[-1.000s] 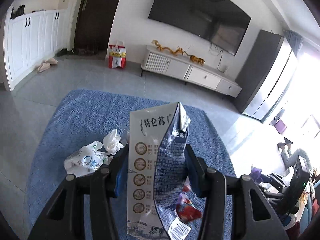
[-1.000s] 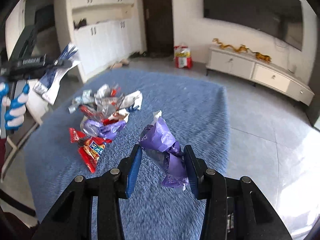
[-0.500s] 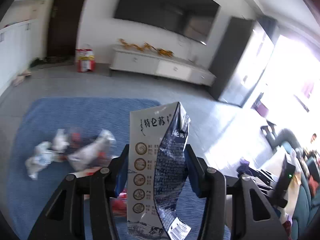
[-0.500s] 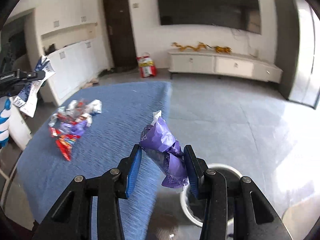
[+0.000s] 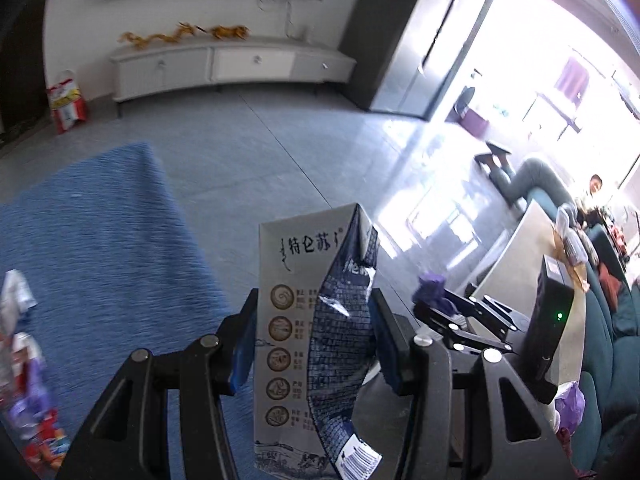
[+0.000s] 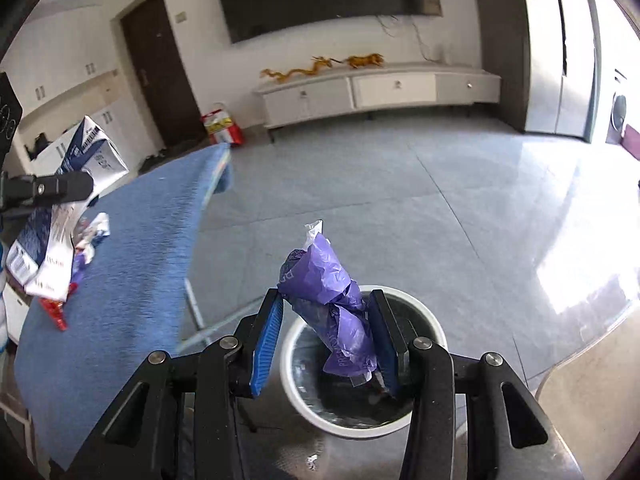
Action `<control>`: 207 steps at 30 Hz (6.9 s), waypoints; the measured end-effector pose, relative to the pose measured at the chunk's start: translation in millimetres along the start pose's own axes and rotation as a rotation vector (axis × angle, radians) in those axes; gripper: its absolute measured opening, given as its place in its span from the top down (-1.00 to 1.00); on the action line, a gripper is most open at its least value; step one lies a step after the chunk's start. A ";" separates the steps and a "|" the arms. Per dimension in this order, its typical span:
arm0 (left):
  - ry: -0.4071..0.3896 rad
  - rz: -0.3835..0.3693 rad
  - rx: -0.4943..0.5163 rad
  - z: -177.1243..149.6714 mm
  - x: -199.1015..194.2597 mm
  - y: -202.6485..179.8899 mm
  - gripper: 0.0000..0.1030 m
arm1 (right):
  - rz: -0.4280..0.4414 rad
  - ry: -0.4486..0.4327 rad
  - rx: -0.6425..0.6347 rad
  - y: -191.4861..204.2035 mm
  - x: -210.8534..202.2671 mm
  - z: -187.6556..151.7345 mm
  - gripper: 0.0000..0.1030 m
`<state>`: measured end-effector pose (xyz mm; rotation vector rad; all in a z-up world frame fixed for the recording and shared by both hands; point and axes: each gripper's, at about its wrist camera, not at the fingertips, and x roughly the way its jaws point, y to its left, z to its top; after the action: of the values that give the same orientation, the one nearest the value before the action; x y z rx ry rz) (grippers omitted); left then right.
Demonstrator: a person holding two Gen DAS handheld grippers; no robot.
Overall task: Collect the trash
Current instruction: 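Carry both items to the white bin and release them inside, then move both grippers back to the remaining wrappers on the rug, then grasp the white plastic bag with the left gripper while the right grasps a red chip bag, then carry both items to the white bin and open both grippers over it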
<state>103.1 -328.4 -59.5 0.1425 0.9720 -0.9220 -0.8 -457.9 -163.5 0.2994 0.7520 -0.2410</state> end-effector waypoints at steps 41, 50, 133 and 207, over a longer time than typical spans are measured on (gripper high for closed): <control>-0.154 0.118 -0.046 -30.8 -63.6 30.6 -0.30 | -0.028 -0.121 -0.056 36.7 -54.8 42.2 -0.12; -0.285 0.223 -0.148 -77.9 -152.7 100.3 -0.30 | 0.035 -0.207 -0.137 95.6 -101.0 56.8 -0.16; -0.220 0.413 -0.362 -227.5 -206.1 390.5 0.47 | 0.418 0.265 -0.710 406.3 21.5 -53.0 0.85; 0.114 0.087 0.122 -17.2 124.5 -22.1 -0.02 | -0.022 0.093 0.117 -41.9 55.9 -22.9 0.15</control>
<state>104.7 -409.6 -158.0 0.3414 1.0064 -0.9007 10.9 -494.9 -226.0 0.4155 0.8354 -0.2943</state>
